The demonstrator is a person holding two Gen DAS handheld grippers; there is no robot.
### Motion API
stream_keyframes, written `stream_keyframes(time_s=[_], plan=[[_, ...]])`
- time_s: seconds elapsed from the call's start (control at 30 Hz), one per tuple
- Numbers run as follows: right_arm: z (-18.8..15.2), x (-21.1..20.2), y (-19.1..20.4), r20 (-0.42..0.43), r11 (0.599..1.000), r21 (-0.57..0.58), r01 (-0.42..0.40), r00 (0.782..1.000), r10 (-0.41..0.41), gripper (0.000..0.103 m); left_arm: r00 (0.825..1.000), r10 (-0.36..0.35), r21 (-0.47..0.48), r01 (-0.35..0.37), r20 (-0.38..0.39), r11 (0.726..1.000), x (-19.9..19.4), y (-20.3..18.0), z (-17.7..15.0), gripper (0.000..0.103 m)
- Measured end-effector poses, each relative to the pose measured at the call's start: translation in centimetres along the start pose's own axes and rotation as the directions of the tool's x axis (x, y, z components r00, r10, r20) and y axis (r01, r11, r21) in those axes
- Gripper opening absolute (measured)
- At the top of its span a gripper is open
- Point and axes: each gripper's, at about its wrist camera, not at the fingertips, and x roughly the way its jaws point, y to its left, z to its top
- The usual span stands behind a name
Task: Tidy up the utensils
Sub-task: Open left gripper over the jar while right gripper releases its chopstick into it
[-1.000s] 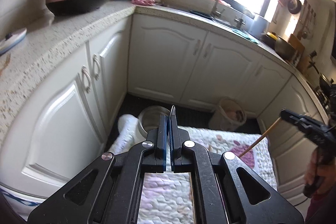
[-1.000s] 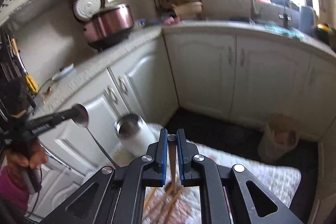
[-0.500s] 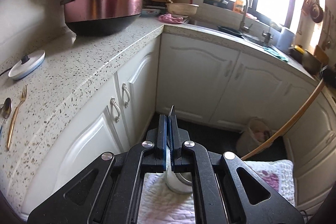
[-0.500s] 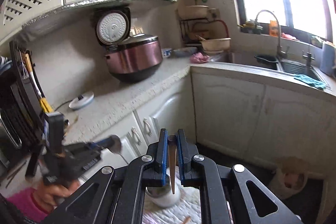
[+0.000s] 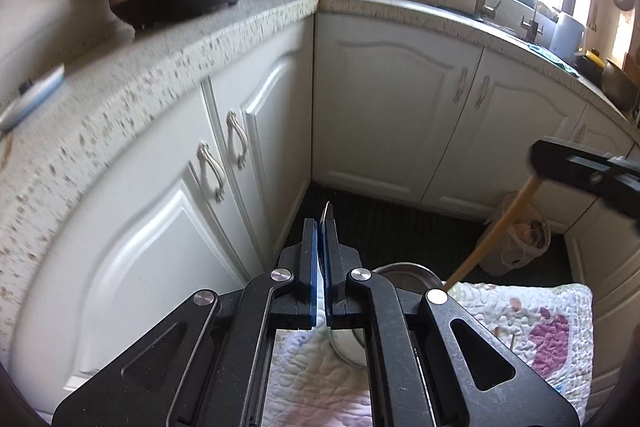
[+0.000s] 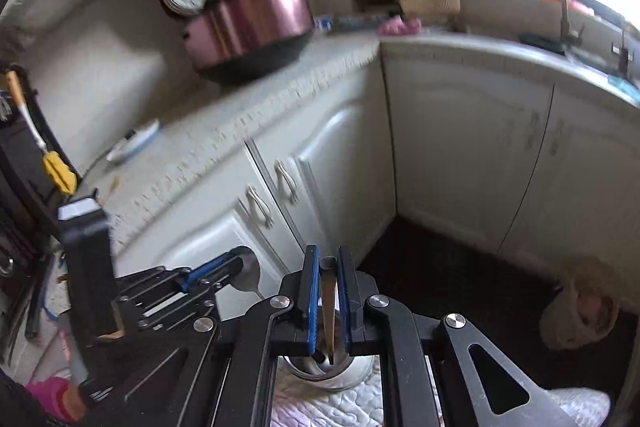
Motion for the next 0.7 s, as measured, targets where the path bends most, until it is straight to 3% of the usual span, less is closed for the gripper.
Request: stream_keyframes(time_s=[0.23,0.3,0.37,0.4,0.43,0.7], plan=[[-0.8,1.6,-2.4,-0.021,0.993,0.112,-0.031,0.999,0.034,0.010,0.999,-0.034,-0.029,0.033,-0.019,0.999,0.7,0.1,-0.2,0.001],[-1.3,1.3,-2.6,-0.013,0.993,0.117,-0.032,0.999,0.033,0.031,0.999,-0.047,-0.044,0.047,-0.020,0.998,0.6,0.2,-0.3,0.005],[-1.7,0.7,-2.5,0.005,0.993,0.111,-0.031,1.000,0.030,0.046,0.998,-0.058,-0.064,0.056,-0.020,0.996,0.3,0.5,-0.4,0.019],[-1.9,0.5,-2.4,0.009,0.994,0.108,-0.031,1.000,0.030,0.046,0.998,-0.064,-0.072,0.062,-0.019,0.995,0.1,0.5,-0.4,0.032],[-2.2,0.2,-2.4,0.003,0.994,0.103,-0.032,1.000,0.031,0.046,0.997,-0.071,-0.080,0.069,-0.017,0.994,-0.2,0.6,-0.6,0.037],[-5.4,-2.5,-3.1,-0.022,0.993,0.118,-0.022,0.999,0.025,0.046,0.995,-0.097,-0.104,0.096,-0.006,0.990,-3.1,1.1,-2.3,0.038]])
